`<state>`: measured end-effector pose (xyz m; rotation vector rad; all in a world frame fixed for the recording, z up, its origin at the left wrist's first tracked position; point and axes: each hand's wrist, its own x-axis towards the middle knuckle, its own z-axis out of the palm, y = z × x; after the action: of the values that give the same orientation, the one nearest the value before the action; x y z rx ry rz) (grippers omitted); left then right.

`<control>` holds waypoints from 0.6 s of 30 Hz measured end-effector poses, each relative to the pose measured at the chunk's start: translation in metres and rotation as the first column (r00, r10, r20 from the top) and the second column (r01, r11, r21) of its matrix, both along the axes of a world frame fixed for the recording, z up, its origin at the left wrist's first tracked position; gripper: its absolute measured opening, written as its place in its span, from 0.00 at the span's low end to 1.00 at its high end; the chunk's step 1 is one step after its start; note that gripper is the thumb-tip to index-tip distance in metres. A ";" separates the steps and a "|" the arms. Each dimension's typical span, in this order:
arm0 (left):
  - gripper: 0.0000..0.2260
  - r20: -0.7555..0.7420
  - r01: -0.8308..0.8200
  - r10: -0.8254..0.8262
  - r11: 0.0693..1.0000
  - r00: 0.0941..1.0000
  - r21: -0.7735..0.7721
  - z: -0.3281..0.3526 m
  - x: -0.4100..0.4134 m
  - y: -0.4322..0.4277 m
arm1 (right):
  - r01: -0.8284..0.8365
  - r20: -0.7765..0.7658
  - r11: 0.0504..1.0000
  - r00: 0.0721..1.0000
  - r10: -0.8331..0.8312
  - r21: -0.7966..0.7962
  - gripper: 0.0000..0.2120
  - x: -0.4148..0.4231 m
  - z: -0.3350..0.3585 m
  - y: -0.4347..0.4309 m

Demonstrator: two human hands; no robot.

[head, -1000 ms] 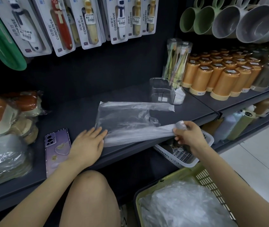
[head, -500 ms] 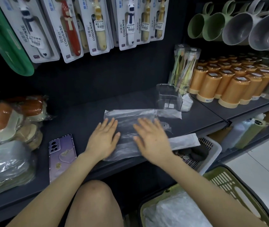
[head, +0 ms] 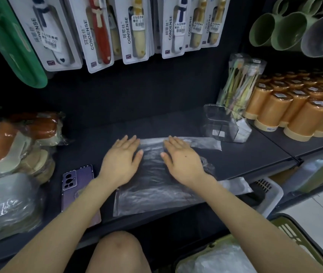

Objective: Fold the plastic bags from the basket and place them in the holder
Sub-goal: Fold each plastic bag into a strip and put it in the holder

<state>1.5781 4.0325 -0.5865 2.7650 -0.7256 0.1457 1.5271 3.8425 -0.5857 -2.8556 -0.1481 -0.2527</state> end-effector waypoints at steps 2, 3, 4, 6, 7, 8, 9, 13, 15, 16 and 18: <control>0.31 -0.094 -0.017 0.029 0.992 0.995 0.126 -0.012 0.019 -0.008 | -0.028 -0.072 0.994 0.997 0.020 -0.110 0.28 0.020 -0.008 0.011; 0.28 -0.146 -0.028 0.055 0.983 0.988 0.180 -0.017 0.026 -0.011 | -0.036 -0.123 0.986 0.992 0.016 -0.166 0.29 0.026 -0.013 0.013; 0.28 -0.186 -0.033 0.075 0.976 0.980 0.217 -0.020 0.031 -0.013 | -0.034 -0.171 0.977 0.985 -0.003 -0.210 0.30 0.030 -0.016 0.012; 0.28 -0.213 -0.035 0.090 0.968 0.973 0.250 -0.025 0.036 -0.013 | 0.015 -0.200 0.963 0.977 -0.071 -0.268 0.33 0.032 -0.021 -0.001; 0.28 -0.211 -0.034 0.089 0.966 0.973 0.254 -0.027 0.037 -0.012 | 0.053 -0.194 0.959 0.975 -0.110 -0.279 0.37 0.031 -0.024 -0.012; 0.28 -0.204 -0.032 0.087 0.966 0.975 0.257 -0.028 0.036 -0.011 | 0.085 -0.188 0.955 0.972 -0.142 -0.283 0.42 0.028 -0.025 -0.024; 0.28 -0.194 -0.032 0.084 0.966 0.977 0.258 -0.029 0.035 -0.011 | 0.111 -0.194 0.952 0.966 -0.171 -0.284 0.44 0.026 -0.026 -0.035; 0.28 -0.206 -0.028 0.076 0.974 0.976 0.227 -0.029 0.034 -0.010 | 0.167 -0.217 0.952 0.950 -0.224 -0.256 0.37 0.015 -0.020 -0.064; 0.28 -0.185 -0.043 0.074 0.985 0.980 0.166 -0.024 0.031 -0.008 | 0.167 -0.137 0.963 0.971 -0.199 -0.211 0.45 0.002 -0.014 -0.060; 0.28 -0.153 -0.049 0.069 0.990 0.986 0.132 -0.021 0.026 -0.006 | 0.140 -0.082 0.974 0.984 -0.156 -0.180 0.47 -0.008 -0.012 -0.054; 0.29 -0.092 -0.015 0.023 0.996 0.996 0.089 -0.014 0.011 -0.001 | 0.031 0.019 0.992 0.999 -0.029 -0.119 0.43 -0.032 -0.014 -0.037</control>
<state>1.5892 4.0316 -0.6001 2.8411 -0.6984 -0.0111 1.4951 3.8054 -0.5993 -2.9768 -0.1278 -0.2841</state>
